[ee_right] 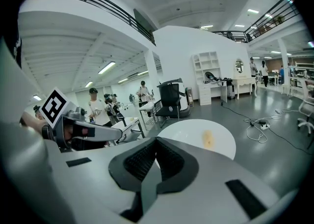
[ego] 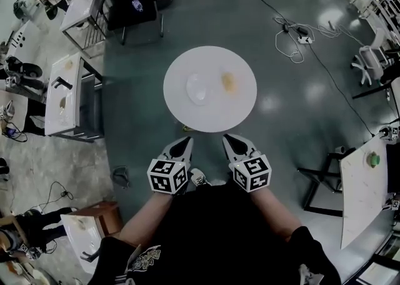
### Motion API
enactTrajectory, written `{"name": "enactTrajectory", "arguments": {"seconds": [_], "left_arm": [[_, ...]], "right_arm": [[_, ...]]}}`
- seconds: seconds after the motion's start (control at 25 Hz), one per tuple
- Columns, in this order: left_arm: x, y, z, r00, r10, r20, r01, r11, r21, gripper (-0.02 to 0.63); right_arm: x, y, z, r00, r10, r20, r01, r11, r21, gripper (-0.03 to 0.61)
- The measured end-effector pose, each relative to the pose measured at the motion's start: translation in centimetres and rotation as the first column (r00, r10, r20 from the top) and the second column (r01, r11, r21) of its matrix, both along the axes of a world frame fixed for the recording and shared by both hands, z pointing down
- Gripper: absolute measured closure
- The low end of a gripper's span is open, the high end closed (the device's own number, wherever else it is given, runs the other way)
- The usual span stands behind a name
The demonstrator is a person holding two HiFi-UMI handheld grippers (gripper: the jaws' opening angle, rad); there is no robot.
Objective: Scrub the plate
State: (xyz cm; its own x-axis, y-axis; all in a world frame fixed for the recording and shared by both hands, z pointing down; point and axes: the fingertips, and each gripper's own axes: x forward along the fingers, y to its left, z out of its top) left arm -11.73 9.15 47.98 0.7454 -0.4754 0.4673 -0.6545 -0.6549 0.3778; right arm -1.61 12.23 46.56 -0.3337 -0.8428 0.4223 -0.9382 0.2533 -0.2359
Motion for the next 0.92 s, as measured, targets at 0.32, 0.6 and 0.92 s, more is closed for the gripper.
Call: {"name": "enactTrajectory", "arguments": {"seconds": [0.32,0.6,0.92], "left_arm": [[-0.3,-0.1,0.1,1.000,-0.007,-0.002,0.007,1.000,0.004,0.608],[-0.6,-0.6,0.2,1.000,-0.012,-0.001,0.012,1.000,0.002,0.608],[-1.2,-1.1,1.3,1.000,-0.016,0.001,0.016,1.000,-0.013,0.609]], "right_arm": [[-0.2,-0.3,0.2,1.000,-0.010,-0.002,0.010,1.000,-0.003,0.557],[-0.4,-1.0,0.3,1.000,-0.017,-0.001,0.017,1.000,-0.005,0.557],[-1.1,-1.7,1.4,1.000,-0.027,0.003,0.028,0.999,-0.019,0.557]]}}
